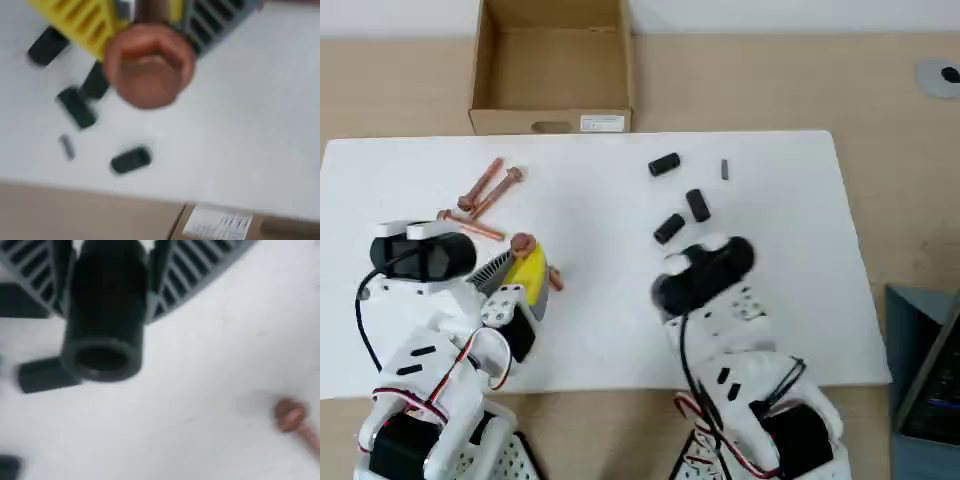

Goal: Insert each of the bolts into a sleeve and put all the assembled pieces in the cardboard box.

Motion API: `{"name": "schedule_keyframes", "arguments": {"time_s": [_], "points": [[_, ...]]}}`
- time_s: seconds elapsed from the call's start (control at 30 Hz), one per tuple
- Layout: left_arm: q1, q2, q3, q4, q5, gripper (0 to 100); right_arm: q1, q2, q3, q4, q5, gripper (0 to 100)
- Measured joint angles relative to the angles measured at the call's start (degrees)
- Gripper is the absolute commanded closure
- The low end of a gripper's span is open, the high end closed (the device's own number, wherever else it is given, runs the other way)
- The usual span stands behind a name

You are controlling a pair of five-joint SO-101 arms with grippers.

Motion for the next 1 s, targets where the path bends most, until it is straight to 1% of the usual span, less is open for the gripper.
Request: {"name": "schedule_keyframes", "arguments": {"time_s": [0.27, 0.43, 0.5, 0.7, 0.8, 1.0], "points": [[0.00, 0.00, 0.18, -8.97, 8.00, 100, -9.49, 0.00, 0.79, 0.00, 0.00, 98.9], [0.00, 0.00, 0.18, -11.96, 13.63, 100, -14.07, 0.00, 0.79, 0.00, 0.00, 98.9], [1.14, 0.00, 0.18, -12.13, 15.38, 100, -15.21, 0.00, 0.79, 0.00, 0.00, 98.9], [8.44, 0.00, 0.18, -12.13, 16.00, 100, -16.18, 0.00, 1.76, -2.55, 0.00, 98.9], [9.58, 0.00, 0.18, -11.60, 15.74, 100, -16.18, 0.00, 2.73, -3.69, 0.70, 98.9], [10.11, 0.00, -0.18, -6.51, 13.80, 100, -16.18, 0.00, 2.81, -3.78, 1.76, 98.9]]}}
